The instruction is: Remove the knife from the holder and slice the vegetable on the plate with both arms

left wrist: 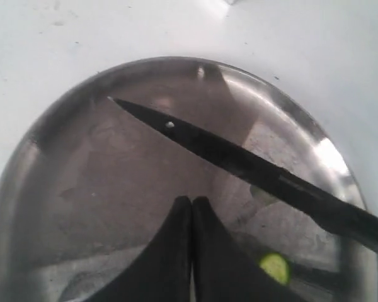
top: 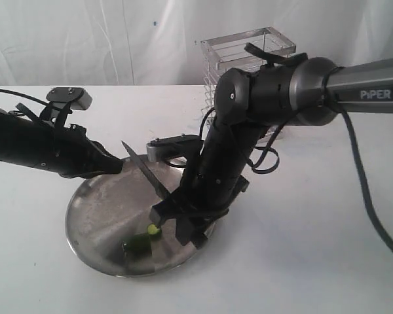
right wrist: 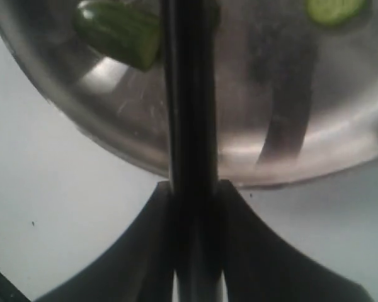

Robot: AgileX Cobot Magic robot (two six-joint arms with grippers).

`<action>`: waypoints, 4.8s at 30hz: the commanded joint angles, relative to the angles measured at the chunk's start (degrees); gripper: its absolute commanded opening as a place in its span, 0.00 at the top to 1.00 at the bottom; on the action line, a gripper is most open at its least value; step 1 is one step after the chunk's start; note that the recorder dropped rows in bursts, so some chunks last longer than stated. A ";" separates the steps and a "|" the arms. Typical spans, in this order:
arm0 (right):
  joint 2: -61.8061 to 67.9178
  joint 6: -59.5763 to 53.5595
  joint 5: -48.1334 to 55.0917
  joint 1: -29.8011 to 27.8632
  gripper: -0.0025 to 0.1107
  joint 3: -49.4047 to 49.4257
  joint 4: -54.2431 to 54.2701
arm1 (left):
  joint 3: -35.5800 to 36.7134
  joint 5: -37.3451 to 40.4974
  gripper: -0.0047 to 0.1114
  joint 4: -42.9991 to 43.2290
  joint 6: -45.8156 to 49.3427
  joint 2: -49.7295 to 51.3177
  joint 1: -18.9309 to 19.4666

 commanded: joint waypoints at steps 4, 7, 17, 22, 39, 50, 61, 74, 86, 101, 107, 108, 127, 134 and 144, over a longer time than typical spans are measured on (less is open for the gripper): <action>3.58 -1.58 -2.14 -0.46 0.98 -3.19 0.83 | 0.04 -6.17 0.96 -4.63 -1.85 -0.46 -0.12; 3.75 -1.58 -4.26 -0.46 0.98 -3.29 0.50 | 0.04 -6.57 0.96 -4.88 -1.85 -0.46 -0.12; 3.75 -1.45 -5.94 -0.97 0.98 -3.29 -0.58 | 0.04 1.71 0.96 -4.88 -1.85 -0.46 -0.12; 3.75 2.32 -7.87 -2.52 0.98 -3.29 -0.80 | 0.04 14.24 0.96 1.11 4.10 -0.46 -0.12; 3.75 1.19 -3.19 -2.93 0.77 -3.29 1.72 | 0.04 18.65 0.96 14.59 2.73 -0.46 -0.12; 3.52 1.19 -6.34 -3.17 0.68 -3.29 0.44 | 0.46 23.54 0.61 14.47 10.99 -0.14 -0.25; -4.40 1.19 -0.25 -8.11 0.68 -3.29 -1.91 | 5.32 20.00 0.47 9.98 30.52 2.81 -3.56; -11.85 1.10 5.70 -10.79 0.68 -3.29 -4.02 | 5.19 14.07 0.47 8.49 37.03 5.89 -4.17; -12.95 0.59 3.41 -10.79 0.68 2.98 -3.95 | 5.19 10.60 0.50 3.69 43.62 9.56 -4.17; -13.08 0.11 -1.12 -10.79 0.68 6.69 -4.36 | 3.29 1.16 0.96 2.82 38.82 8.24 -4.07; -13.08 0.11 -1.25 -10.79 0.68 6.69 -4.55 | 3.29 -4.29 0.95 2.82 38.67 8.24 -4.07; -13.08 0.11 -1.25 -10.79 0.68 6.69 -4.55 | 3.29 -5.47 0.94 2.76 37.55 8.24 -4.07; -13.08 -0.18 -2.23 -10.79 0.68 6.69 -4.66 | 3.29 -13.66 0.96 2.67 25.55 6.84 -4.07; -11.36 -0.30 -2.59 -10.79 0.68 6.76 -4.65 | 3.29 -13.67 0.96 2.67 30.62 5.02 -4.07; -11.30 -0.30 -2.69 -10.79 0.68 8.78 -4.65 | 3.29 -13.79 0.50 2.54 34.37 7.27 -4.07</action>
